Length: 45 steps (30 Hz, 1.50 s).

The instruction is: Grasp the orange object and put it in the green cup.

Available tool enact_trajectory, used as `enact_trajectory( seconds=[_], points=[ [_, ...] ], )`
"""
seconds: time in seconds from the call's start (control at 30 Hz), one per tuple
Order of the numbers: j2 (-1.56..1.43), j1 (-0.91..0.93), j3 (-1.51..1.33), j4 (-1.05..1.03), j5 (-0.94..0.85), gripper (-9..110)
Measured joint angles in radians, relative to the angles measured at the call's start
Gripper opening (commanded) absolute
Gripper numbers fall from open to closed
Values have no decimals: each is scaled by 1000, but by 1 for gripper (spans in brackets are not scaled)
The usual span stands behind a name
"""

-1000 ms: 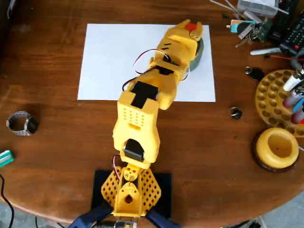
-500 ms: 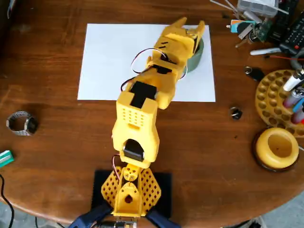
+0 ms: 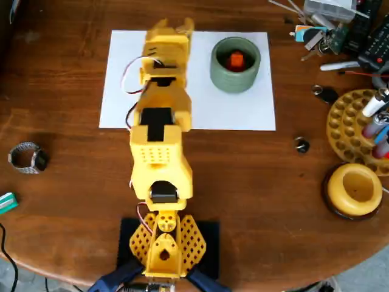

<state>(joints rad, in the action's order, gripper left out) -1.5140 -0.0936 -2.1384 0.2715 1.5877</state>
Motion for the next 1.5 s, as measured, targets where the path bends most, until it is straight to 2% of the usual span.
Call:
enact_trajectory(
  seconds=[0.2, 0.33, 0.7, 0.93, 1.03, 1.23, 1.5],
  points=[
    [-206, -57, -40, -324, 20, 14],
    [-371, -44, -86, -607, -11, 0],
    [-1037, 64, -618, -856, -123, 0],
    [-1626, 114, -897, -1262, -144, 0],
    [-1707, 126, -948, -1414, -166, 0],
    [-1744, 206, -959, -1534, -376, 0],
    [-1749, 209, -946, -1493, -884, 0]
  ],
)
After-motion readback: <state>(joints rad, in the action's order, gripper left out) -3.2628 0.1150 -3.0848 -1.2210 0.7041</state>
